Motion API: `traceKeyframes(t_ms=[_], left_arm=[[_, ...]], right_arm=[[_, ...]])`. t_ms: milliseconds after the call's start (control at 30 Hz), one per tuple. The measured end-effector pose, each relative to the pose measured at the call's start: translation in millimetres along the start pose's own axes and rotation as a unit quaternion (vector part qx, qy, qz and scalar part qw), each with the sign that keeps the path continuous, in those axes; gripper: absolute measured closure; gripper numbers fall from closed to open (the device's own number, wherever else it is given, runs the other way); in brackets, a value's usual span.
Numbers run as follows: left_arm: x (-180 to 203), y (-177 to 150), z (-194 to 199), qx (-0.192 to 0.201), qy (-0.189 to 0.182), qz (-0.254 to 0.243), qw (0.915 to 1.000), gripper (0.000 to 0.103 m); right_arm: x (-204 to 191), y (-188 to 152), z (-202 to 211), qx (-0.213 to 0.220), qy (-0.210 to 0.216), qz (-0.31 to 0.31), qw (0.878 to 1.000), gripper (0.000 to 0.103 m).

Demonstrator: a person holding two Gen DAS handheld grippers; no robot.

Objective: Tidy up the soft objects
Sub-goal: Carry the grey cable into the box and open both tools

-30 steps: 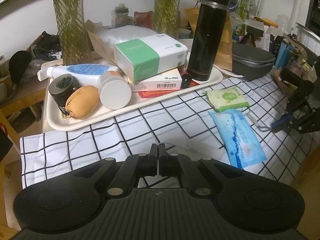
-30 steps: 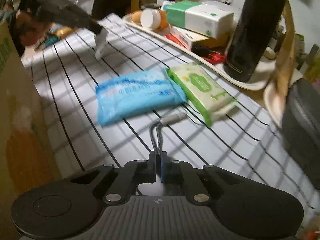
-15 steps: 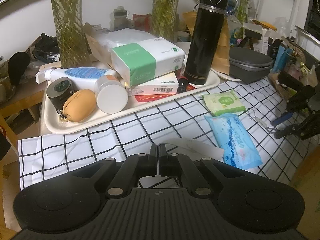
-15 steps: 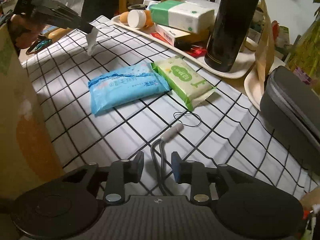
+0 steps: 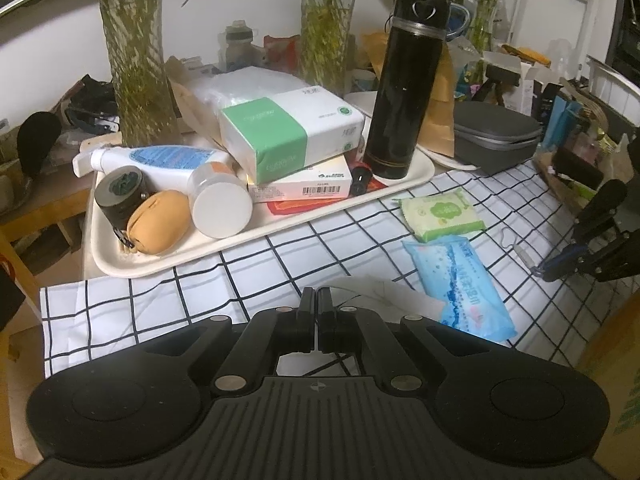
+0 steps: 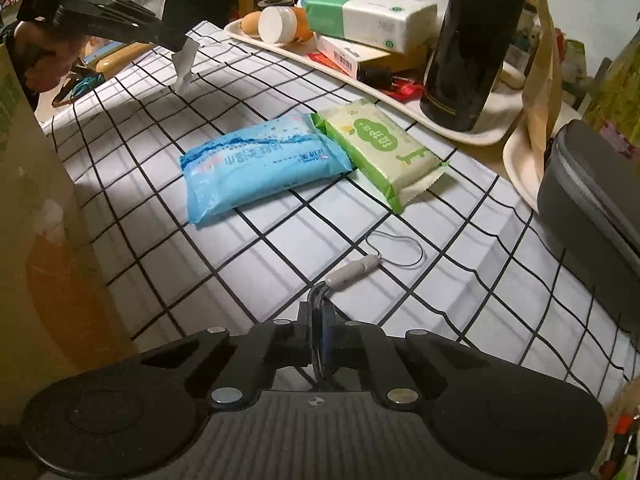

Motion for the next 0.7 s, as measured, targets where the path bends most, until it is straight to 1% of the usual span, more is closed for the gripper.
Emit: traceKeyframes(t_ms=[67,333,500,600,700], left_arm=[[2.8,2.8,3.2,0.003,0.000,0.000,1.0000,0.102],[20.8,9.8,18.6,0.012,0.002,-0.001,0.9999,0.102],[27.2,15.3,34.8,0.027,0.004,0.002,0.9996,0.102],[25.5,19.2,47.5,0.042,0.005,0.022,0.9989,0.102],[30.1,20.4,57.4,0.051,0.014,0.021,0.9984,0.102]], right_arm=[[0.2,1.9,8.1,0.005,-0.003,-0.002,1.000,0.097],[7.0,9.5,41.8,0.025,-0.044,-0.012,0.999,0.097],[9.9,10.9,70.2,0.045,-0.070,-0.020,0.996,0.097],[6.4,15.0,89.8,0.061,-0.083,-0.023,0.994,0.097],[0.1,19.8,106.3,0.072,-0.097,-0.024,0.992,0.097]])
Point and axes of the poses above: each gripper's, at about its wrist camera, not at the fingertips, and z roughly against the way its jaws point, x to its right, y to its top, the point moved 7 cm from there along -z, roughly the way its jaws point, and after that the axes turned 9 degrees about -y, right-handed, at the moved point
